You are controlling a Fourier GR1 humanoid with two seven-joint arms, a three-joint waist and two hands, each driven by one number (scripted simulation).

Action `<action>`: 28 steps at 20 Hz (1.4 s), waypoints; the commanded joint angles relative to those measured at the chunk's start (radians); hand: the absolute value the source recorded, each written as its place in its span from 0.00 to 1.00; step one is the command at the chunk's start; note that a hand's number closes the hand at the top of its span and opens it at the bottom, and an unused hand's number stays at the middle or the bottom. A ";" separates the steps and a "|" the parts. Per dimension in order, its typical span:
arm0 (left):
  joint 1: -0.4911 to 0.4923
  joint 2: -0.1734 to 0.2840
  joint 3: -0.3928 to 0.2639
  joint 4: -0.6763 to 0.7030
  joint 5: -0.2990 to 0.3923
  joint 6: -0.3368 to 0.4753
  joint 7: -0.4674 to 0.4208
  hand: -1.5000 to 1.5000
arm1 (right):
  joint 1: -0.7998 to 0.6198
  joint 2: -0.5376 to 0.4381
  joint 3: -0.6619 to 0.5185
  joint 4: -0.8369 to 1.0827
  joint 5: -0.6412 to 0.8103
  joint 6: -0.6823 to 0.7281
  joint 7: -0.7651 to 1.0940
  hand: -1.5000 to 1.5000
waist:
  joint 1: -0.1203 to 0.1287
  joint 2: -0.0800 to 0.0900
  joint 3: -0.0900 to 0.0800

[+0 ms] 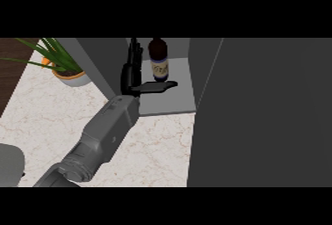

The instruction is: Pick up the wine, place it into the cabinet and close the cabinet

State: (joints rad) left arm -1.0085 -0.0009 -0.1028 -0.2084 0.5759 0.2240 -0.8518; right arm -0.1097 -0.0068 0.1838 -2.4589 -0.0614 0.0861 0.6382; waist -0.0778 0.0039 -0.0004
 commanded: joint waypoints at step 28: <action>0.858 0.163 -0.677 -1.388 -0.031 0.619 0.279 0.00 | 0.089 -0.038 -0.076 -0.118 -0.032 -0.001 0.016 0.00 | 0.081 -0.008 0.001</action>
State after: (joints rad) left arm -0.2320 0.1168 -0.7565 -1.4559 0.5904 0.7765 -0.6149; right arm -0.0582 -0.0413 0.1197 -2.4833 -0.0380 0.0795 0.6291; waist 0.0049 -0.0046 0.0004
